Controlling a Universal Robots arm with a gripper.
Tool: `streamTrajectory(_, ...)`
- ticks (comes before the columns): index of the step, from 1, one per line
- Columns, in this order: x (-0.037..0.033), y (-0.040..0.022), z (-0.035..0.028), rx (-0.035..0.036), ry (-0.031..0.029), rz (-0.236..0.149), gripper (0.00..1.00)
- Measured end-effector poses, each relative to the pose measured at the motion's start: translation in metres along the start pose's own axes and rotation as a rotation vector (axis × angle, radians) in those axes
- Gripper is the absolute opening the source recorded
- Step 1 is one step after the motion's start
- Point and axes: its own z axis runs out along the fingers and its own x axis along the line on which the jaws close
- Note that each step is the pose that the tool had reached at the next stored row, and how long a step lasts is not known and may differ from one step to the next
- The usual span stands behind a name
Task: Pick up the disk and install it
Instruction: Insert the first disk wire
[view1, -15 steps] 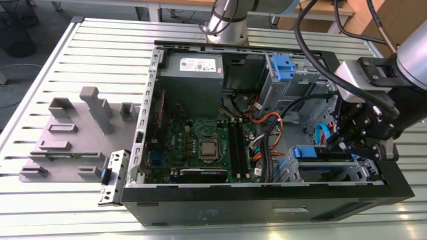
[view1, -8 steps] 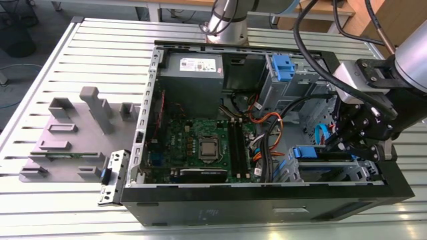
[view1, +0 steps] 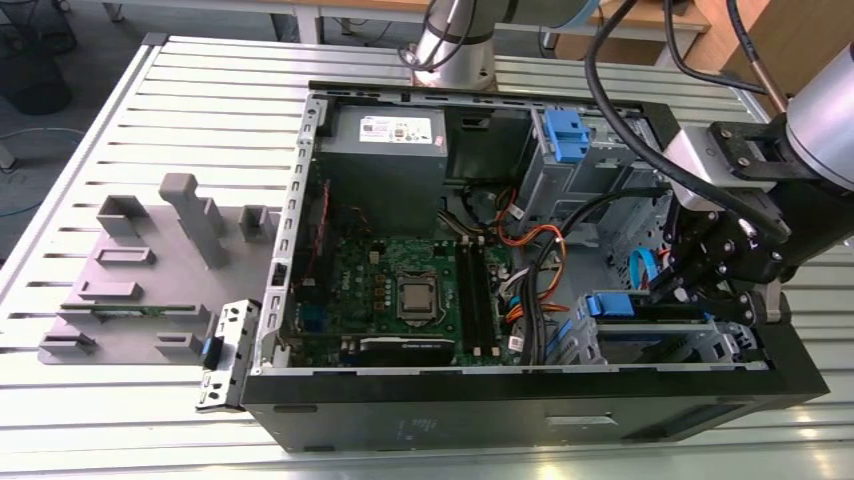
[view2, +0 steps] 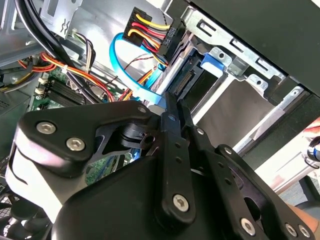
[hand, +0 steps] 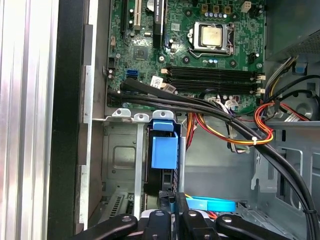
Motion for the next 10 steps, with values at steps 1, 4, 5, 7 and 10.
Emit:
streamTrajectory(1,0.0,0.0,0.0,0.0,0.0001,0.0,0.16)
streamTrajectory(4,0.0001,0.0,0.0017,0.0,-0.0006,0.0,0.16)
streamTrajectory(5,0.0001,-0.0001,0.0023,0.0,0.0,0.0,0.16)
streamTrajectory(7,0.0001,0.0,0.0024,0.0,0.0003,0.0,0.16)
streamTrajectory(10,0.0002,0.0,0.0027,0.0,-0.0001,0.0,0.16)
